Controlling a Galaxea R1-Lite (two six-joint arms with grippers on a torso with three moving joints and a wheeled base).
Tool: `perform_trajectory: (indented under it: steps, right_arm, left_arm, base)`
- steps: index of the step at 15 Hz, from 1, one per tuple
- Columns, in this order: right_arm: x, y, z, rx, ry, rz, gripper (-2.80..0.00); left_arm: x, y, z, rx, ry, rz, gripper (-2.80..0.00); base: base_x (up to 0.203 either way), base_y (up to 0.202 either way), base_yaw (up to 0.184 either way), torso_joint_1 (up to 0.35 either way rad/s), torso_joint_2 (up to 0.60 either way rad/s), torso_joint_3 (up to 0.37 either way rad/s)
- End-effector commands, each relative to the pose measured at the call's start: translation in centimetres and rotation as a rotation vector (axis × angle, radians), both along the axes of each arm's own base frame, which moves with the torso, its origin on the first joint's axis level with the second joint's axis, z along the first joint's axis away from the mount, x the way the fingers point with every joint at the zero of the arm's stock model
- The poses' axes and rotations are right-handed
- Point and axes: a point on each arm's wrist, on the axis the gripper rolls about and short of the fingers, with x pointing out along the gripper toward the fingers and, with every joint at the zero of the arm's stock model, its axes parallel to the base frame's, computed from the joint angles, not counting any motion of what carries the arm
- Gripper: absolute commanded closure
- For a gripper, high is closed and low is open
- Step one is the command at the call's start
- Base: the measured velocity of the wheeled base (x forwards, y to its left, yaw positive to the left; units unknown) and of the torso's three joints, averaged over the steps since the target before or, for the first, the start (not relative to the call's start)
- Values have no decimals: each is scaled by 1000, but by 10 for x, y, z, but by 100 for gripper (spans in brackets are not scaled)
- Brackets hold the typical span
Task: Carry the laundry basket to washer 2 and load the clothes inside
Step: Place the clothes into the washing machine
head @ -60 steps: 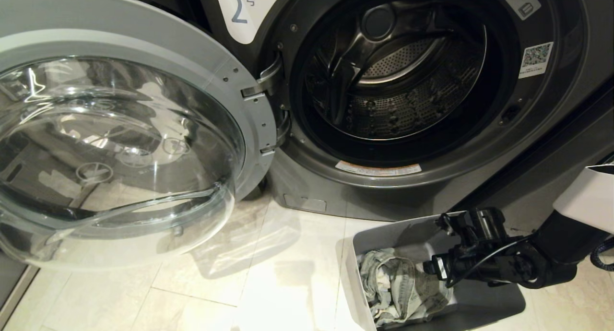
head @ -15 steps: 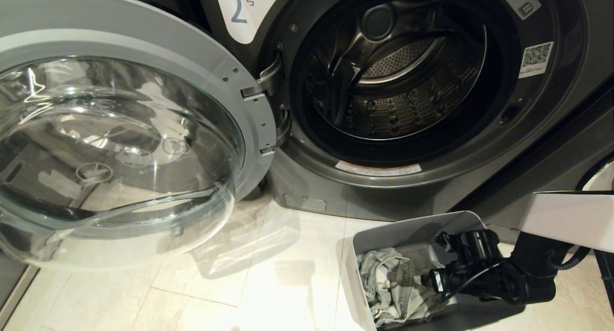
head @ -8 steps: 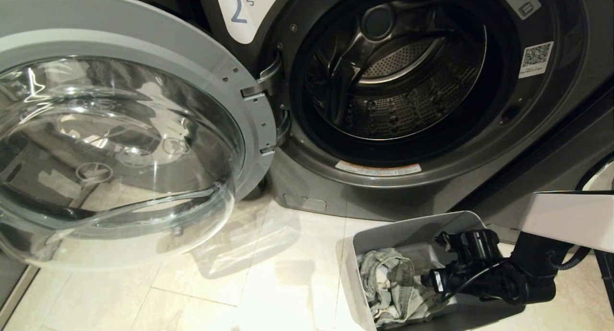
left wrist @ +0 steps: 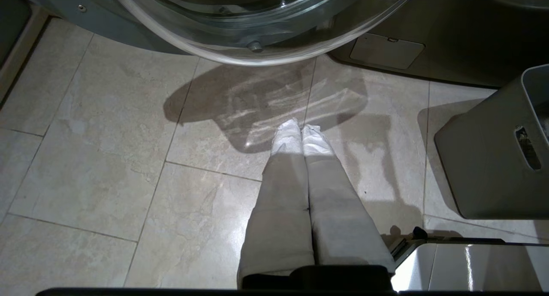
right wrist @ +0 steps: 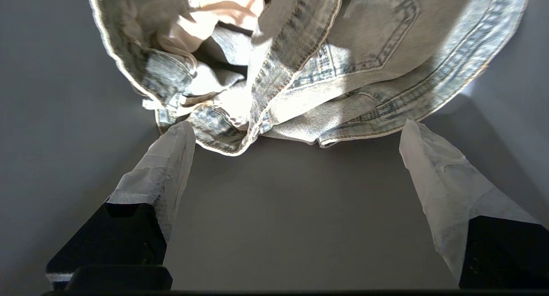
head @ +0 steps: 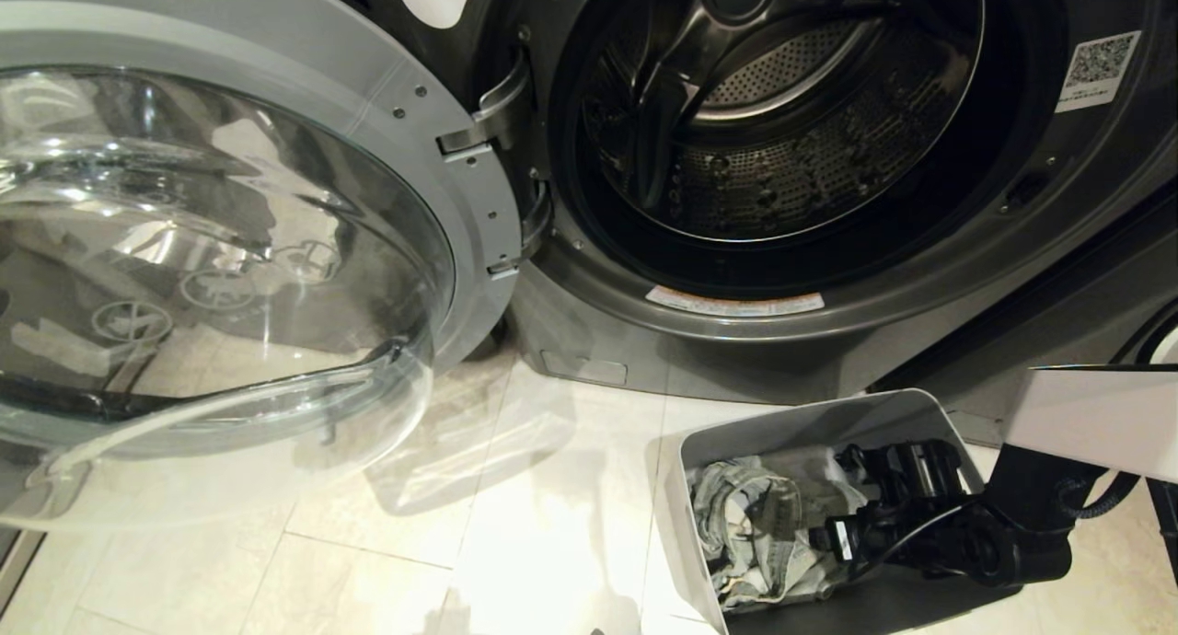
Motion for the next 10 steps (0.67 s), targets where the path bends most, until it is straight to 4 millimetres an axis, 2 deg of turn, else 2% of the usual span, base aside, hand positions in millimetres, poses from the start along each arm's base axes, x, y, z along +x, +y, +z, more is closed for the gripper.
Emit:
perform_trajectory:
  steps: [1, 10]
  right_arm:
    - [1, 2, 3, 2, -12, 5, -280]
    - [-6, 21, 12, 7, -86, 64, -280]
  left_arm:
    - [0, 0, 0, 0, 1, 1, 0]
    - [0, 0, 0, 0, 1, 1, 0]
  base:
    - [0, 0, 0, 2, 2, -209]
    - [0, 0, 0, 2, 2, -199]
